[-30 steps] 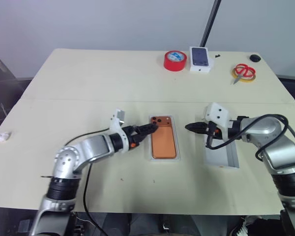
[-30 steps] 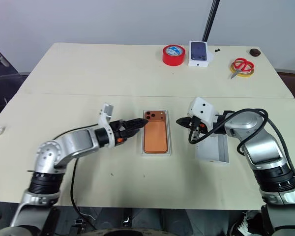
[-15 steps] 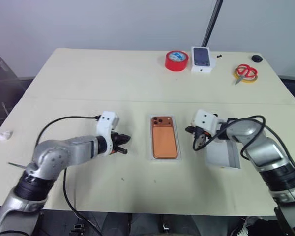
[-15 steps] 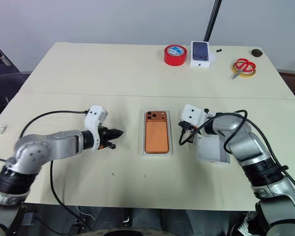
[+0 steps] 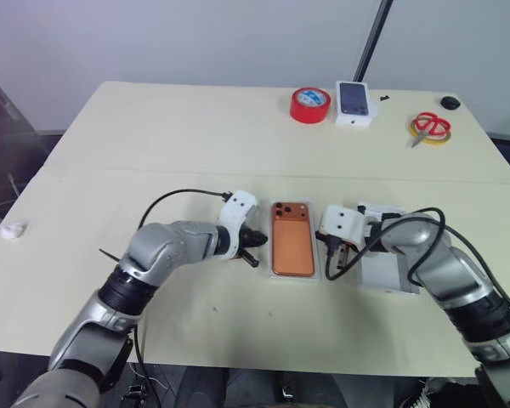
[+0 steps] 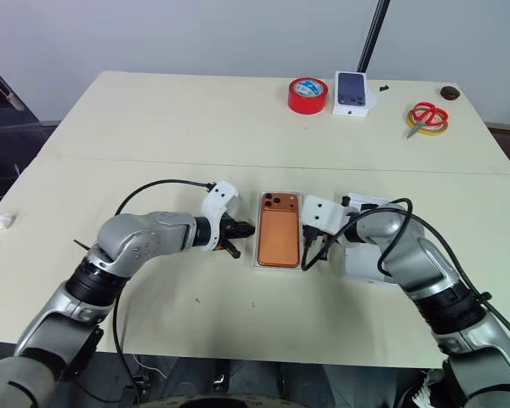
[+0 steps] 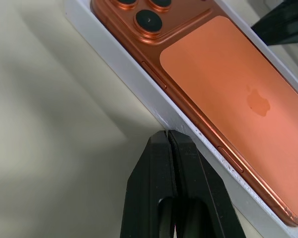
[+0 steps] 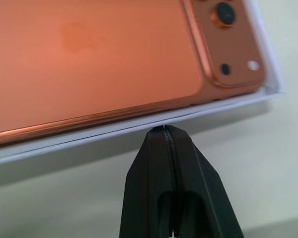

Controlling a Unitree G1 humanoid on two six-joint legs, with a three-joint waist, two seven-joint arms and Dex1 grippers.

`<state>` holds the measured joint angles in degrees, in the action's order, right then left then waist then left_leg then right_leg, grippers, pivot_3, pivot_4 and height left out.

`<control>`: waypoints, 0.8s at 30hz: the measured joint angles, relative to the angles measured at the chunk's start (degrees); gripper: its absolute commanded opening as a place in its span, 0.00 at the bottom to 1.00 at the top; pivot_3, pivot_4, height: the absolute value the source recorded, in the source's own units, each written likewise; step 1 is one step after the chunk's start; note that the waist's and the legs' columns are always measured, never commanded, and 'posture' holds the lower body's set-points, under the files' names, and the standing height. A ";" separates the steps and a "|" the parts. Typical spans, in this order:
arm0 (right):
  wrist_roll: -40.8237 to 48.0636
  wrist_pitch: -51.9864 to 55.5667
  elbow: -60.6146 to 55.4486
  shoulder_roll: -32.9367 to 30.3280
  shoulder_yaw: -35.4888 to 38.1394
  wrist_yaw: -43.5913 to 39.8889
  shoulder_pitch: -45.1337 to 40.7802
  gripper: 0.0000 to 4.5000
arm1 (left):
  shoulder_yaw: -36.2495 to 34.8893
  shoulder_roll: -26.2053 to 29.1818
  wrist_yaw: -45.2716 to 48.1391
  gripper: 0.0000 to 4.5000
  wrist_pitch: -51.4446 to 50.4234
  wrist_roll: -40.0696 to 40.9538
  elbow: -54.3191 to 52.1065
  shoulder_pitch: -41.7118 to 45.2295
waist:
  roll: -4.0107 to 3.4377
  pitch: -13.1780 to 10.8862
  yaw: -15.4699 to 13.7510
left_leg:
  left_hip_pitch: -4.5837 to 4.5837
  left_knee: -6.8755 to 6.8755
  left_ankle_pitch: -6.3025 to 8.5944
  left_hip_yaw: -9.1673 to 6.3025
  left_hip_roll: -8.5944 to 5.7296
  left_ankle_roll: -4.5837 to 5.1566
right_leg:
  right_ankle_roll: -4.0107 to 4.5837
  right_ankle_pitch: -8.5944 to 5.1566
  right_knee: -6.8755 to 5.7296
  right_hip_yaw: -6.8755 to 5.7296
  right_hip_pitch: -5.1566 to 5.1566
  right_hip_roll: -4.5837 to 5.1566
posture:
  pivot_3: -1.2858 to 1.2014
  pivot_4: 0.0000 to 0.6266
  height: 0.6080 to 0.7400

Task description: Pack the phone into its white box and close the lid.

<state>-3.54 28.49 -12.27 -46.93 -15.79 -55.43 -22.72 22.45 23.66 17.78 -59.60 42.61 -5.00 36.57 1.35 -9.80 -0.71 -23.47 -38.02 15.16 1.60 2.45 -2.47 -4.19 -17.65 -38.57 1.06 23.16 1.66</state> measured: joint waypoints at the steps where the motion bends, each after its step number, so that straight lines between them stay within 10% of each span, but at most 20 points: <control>1: 0.14 0.10 -0.59 -0.90 0.68 -0.33 0.86 0.00 | 0.42 -0.86 0.89 0.02 -0.10 -0.82 0.38 0.29 | 0.00 0.00 -0.13 | -0.02 0.00 0.00 -0.01 0.00 0.01 | 0.00 0.00 0.02 -0.01 -0.01 0.00 | 0.52 0.24 0.94; 24: 2.84 3.28 -7.68 -11.29 15.42 -1.58 17.84 0.00 | 3.18 -17.01 14.79 0.02 0.23 -13.91 13.56 6.33 | -0.05 0.03 0.11 | 0.00 -0.04 0.03 -0.04 0.00 0.05 | -0.01 0.00 0.01 0.00 -0.04 -0.09 | 0.52 0.24 0.94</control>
<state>-0.71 31.77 -19.95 -58.21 -0.37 -57.01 -4.87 25.63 6.65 32.57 -59.36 28.70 8.57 42.90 1.30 -9.77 -0.60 -23.47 -38.05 15.18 1.56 2.44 -2.42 -4.20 -17.65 -38.56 1.06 23.12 1.57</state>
